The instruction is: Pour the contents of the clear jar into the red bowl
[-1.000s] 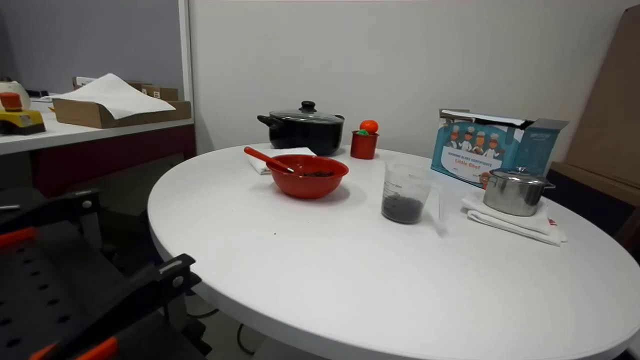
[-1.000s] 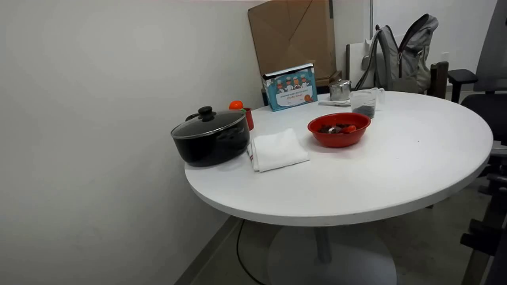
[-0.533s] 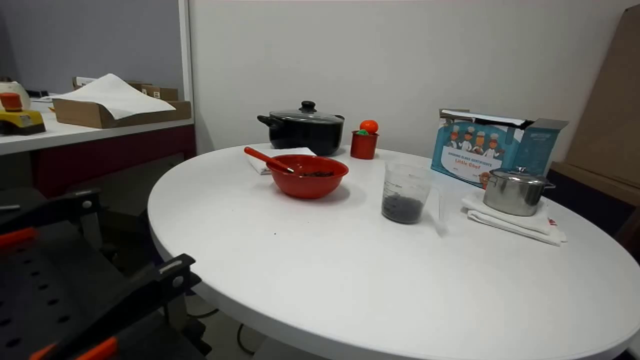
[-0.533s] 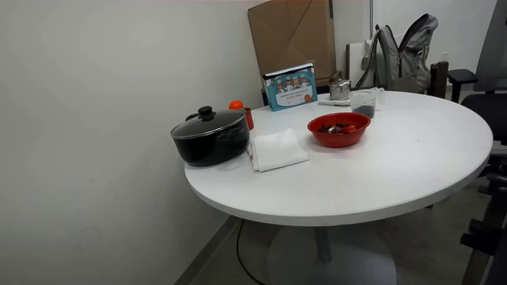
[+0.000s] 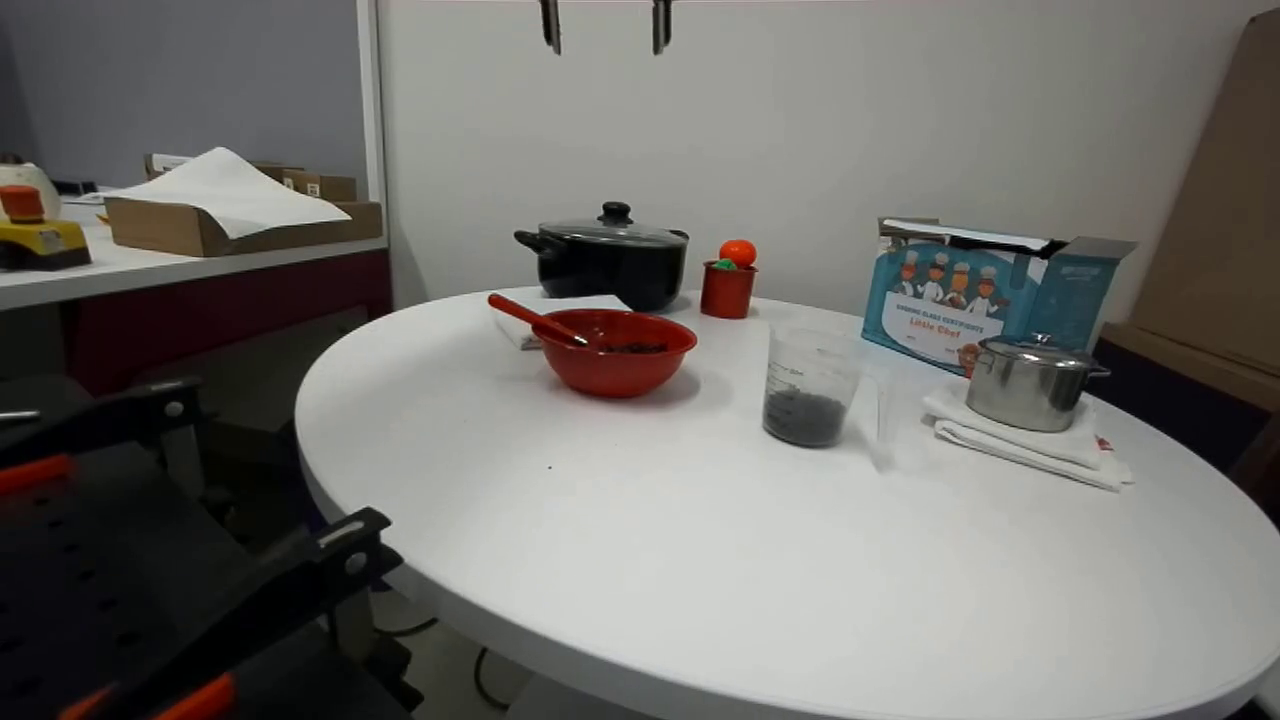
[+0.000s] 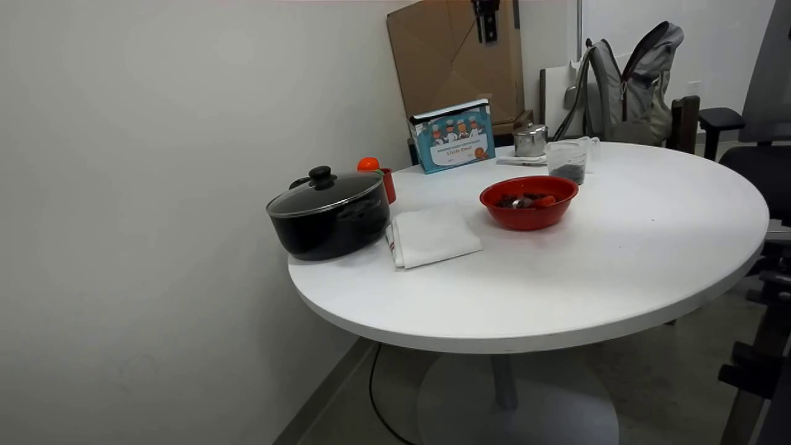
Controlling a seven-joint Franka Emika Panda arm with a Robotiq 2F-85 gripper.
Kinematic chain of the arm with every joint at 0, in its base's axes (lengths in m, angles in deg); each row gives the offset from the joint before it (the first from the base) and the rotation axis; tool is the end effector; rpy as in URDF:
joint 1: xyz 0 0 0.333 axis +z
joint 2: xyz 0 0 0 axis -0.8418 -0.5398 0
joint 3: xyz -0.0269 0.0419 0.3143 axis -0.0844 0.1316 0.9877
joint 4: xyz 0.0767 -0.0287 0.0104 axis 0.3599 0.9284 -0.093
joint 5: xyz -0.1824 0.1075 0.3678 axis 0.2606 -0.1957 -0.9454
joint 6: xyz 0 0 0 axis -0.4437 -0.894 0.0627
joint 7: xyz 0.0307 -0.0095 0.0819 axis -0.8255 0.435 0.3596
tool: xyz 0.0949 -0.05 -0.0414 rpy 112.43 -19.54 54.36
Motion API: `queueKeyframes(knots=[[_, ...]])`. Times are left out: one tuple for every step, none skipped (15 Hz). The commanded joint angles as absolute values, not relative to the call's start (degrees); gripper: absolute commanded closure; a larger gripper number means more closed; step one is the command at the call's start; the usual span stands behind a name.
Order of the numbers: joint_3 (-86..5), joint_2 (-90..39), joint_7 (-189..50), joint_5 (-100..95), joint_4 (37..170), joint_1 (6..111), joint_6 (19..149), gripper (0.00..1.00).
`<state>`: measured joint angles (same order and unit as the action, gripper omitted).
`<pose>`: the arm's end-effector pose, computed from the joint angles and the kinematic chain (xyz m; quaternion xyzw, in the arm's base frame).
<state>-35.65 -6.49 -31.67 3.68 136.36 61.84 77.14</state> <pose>0.5582 0.0460 0.3909 0.9242 0.3742 0.0221 0.0732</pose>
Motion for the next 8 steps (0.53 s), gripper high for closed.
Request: queueKeyframes(knots=[[-36.38,-17.41,-17.64,3.34,125.81,59.54,74.19,0.0],[-36.17,-19.27,-13.85,3.36,123.83,58.57,73.29,0.0],[-35.94,-20.79,-10.39,3.62,121.87,57.7,72.08,0.0],[-35.87,-22.13,-7.58,4.64,119.89,57.07,70.36,0.0],[-35.97,-23.29,-4.21,5.28,117.82,56.33,68.36,0.0],[-36.31,-23.88,-0.66,6.3,116.35,55.48,66.7,0.0],[-36.7,-24.35,2.6,7.71,115.28,54.72,65.66,0.0],[-37.08,-24.6,5.07,9.18,114.51,54.05,65.29,0.0]])
